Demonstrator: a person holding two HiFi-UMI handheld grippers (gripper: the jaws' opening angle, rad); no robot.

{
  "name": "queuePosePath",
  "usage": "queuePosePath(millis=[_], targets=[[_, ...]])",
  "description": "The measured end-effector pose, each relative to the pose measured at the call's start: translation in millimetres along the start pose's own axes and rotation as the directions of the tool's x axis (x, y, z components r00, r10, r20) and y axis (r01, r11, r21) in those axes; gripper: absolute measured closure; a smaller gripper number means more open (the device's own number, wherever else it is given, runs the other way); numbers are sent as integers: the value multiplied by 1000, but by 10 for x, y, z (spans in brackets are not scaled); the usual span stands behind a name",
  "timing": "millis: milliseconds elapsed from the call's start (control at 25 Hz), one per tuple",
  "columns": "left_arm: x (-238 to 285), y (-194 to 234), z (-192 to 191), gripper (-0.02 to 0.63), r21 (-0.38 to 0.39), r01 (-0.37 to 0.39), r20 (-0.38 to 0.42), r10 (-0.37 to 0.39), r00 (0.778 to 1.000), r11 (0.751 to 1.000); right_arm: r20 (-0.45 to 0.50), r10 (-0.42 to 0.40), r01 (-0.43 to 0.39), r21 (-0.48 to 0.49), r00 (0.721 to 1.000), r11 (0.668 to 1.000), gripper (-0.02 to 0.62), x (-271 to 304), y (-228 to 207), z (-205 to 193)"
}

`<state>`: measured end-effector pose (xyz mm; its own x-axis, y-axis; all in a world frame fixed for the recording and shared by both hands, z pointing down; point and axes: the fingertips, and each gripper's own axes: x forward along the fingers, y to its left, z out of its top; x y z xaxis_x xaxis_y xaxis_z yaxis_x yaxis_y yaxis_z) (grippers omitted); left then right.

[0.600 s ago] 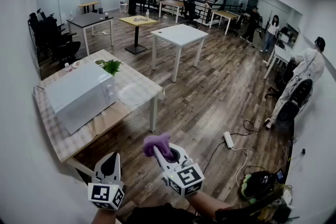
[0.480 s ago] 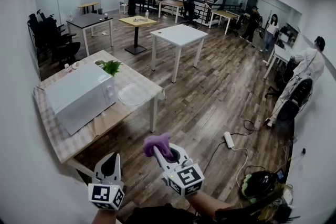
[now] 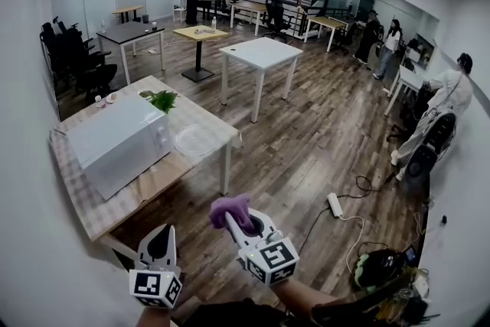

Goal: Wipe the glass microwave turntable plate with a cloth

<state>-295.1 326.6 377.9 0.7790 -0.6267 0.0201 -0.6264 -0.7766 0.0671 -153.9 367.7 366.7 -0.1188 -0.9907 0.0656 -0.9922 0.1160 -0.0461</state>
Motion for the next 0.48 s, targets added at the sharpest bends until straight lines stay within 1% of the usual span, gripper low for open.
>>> queuePosePath(millis=[280,480], targets=[[-56,168,2,598,-16,4,6,-4,1000,1000,-7,-3,2,-5,1000,1000,529,120,178,14],[-78,295,-38,598,-21,24,21,-24,999,999,-12,-18,18,-12,1000,1000,529,218,280,-56]])
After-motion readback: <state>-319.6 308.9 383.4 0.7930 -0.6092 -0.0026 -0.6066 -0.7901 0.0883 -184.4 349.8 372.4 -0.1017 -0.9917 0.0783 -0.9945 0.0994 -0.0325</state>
